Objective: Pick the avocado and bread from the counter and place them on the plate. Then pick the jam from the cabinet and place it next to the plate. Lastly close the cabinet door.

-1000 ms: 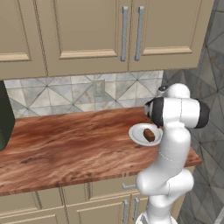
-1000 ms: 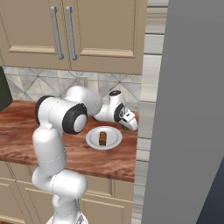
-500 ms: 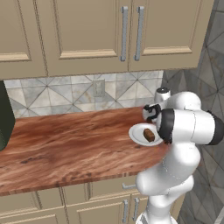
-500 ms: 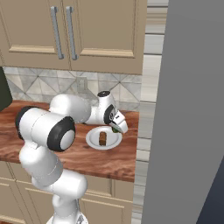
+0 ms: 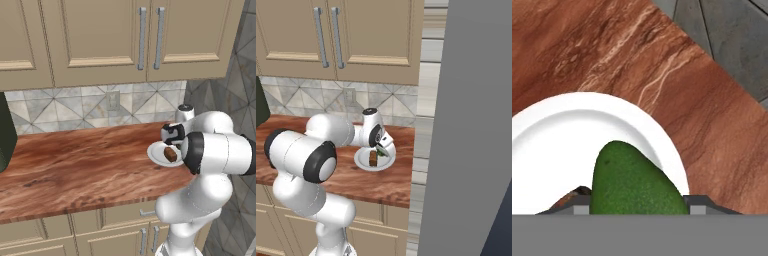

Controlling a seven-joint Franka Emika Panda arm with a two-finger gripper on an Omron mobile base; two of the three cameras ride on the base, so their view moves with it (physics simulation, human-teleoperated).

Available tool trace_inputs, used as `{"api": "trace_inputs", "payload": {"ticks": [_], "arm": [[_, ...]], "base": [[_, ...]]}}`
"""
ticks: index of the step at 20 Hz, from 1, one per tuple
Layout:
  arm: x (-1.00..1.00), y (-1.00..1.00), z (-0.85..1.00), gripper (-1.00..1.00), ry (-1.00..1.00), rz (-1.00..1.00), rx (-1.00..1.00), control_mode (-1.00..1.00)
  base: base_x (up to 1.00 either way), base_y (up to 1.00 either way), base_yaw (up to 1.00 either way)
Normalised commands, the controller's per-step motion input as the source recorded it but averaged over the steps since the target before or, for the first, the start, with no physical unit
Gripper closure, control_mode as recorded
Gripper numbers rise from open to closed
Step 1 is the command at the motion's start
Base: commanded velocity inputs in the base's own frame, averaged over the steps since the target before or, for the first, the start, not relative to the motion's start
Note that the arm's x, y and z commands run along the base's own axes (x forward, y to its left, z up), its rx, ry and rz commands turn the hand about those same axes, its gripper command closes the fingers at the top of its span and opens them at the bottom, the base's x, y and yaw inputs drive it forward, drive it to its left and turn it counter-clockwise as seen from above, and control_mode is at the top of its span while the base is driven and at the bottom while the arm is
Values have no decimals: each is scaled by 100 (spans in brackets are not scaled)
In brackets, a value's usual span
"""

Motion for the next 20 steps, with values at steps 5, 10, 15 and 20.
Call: {"api": "trace_inputs", "payload": {"ticks": [5,10,15,20], "arm": [[3,0,0,100,8,0,1,-100],[12,3,0,100,8,0,0,-100],[7,6,-12,100,4,0,0,-100],[0,6,-14,100,2,0,0,-100]], "base": [[0,0,0],[0,0,0],[0,0,0],[0,0,0]]}}
